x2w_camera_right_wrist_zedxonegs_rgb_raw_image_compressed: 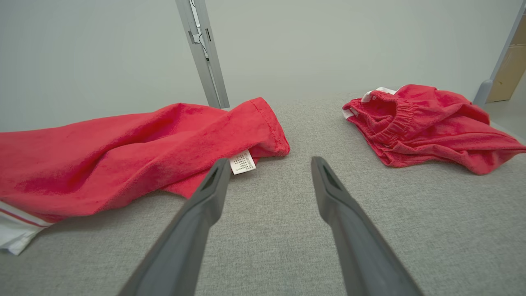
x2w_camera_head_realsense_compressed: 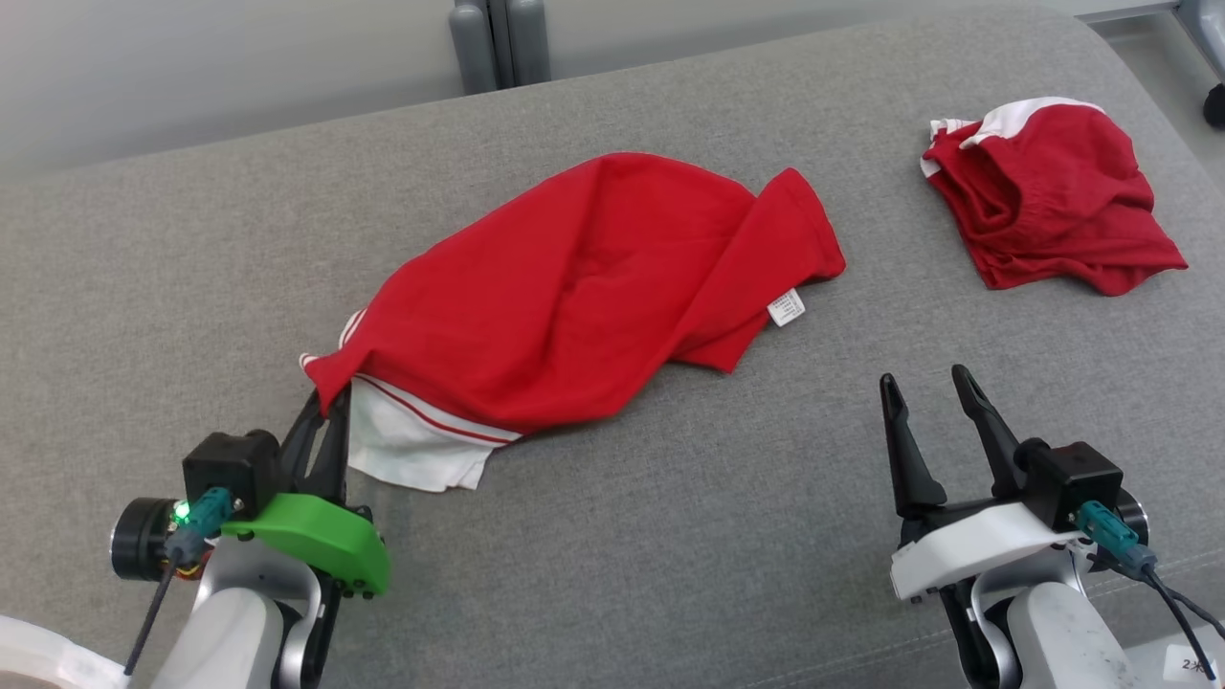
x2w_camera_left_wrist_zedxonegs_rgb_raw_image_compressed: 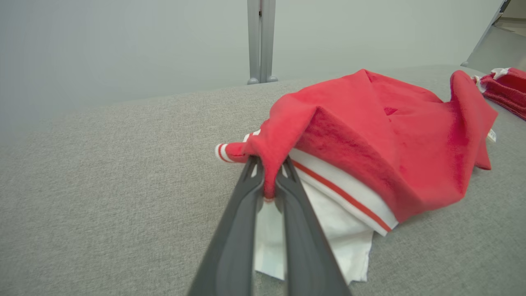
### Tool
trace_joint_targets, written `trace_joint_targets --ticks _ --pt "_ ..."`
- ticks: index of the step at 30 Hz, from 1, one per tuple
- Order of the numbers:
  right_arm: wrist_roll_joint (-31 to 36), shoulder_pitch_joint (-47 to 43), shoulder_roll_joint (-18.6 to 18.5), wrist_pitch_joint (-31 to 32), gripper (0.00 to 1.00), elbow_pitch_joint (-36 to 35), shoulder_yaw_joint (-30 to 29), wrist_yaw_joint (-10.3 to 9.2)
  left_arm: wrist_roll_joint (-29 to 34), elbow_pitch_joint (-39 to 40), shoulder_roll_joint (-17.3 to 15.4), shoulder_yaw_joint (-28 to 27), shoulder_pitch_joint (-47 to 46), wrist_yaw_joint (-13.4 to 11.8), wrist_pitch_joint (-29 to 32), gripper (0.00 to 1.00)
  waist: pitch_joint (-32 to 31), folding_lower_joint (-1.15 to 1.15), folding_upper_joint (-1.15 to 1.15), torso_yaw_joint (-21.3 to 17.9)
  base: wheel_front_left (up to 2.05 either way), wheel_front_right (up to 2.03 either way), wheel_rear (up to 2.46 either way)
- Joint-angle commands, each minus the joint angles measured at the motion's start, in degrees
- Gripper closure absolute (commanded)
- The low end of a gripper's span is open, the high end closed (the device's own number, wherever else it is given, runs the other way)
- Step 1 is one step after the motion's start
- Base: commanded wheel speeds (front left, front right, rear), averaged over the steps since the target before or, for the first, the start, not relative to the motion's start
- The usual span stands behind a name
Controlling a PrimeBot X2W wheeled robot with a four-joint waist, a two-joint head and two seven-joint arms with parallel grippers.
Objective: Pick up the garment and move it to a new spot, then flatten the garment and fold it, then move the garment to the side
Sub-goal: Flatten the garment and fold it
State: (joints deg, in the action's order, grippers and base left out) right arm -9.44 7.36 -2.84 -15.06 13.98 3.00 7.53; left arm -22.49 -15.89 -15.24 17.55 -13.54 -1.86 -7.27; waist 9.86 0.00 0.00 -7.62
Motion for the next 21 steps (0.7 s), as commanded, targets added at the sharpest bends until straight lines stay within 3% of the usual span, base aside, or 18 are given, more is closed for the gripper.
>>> trace_joint_targets --ticks 1,5,10,20,21 --pt "-0.21 0.75 -0.11 -0.16 0.00 -0.25 0.03 -0.09 -0.08 1.29 -0.95 -0.51 0.37 -0.66 1.03 1.00 0.53 0.00 0.00 -0.15 0.00 0.00 0.00" --pt "-0.44 1.48 -0.11 -0.16 0.00 -0.33 0.40 -0.09 -0.35 2.76 -1.84 -0.76 -1.94 -1.51 4.56 1.00 1.85 0.00 0.00 -0.97 0.00 0.00 0.00" --pt "-0.68 2.67 -0.11 -0.16 0.00 -0.60 0.76 -0.09 -0.28 -2.36 -2.07 -1.14 -6.64 -1.85 6.59 1.00 4.03 0.00 0.00 -2.96 0.00 0.00 0.00" --pt "-1.11 3.74 -0.10 -0.16 0.00 -0.86 -0.13 -0.09 -1.05 -15.21 -0.30 -2.96 -14.60 -3.06 1.87 1.00 7.12 0.00 0.00 -5.28 0.00 0.00 0.00" --pt "-1.12 3.64 -0.11 -0.16 0.00 -0.86 -0.19 -0.09 -0.97 -16.35 -0.11 -3.18 -15.15 -3.26 0.86 0.81 7.13 0.00 0.00 -5.26 0.00 0.00 0.00"
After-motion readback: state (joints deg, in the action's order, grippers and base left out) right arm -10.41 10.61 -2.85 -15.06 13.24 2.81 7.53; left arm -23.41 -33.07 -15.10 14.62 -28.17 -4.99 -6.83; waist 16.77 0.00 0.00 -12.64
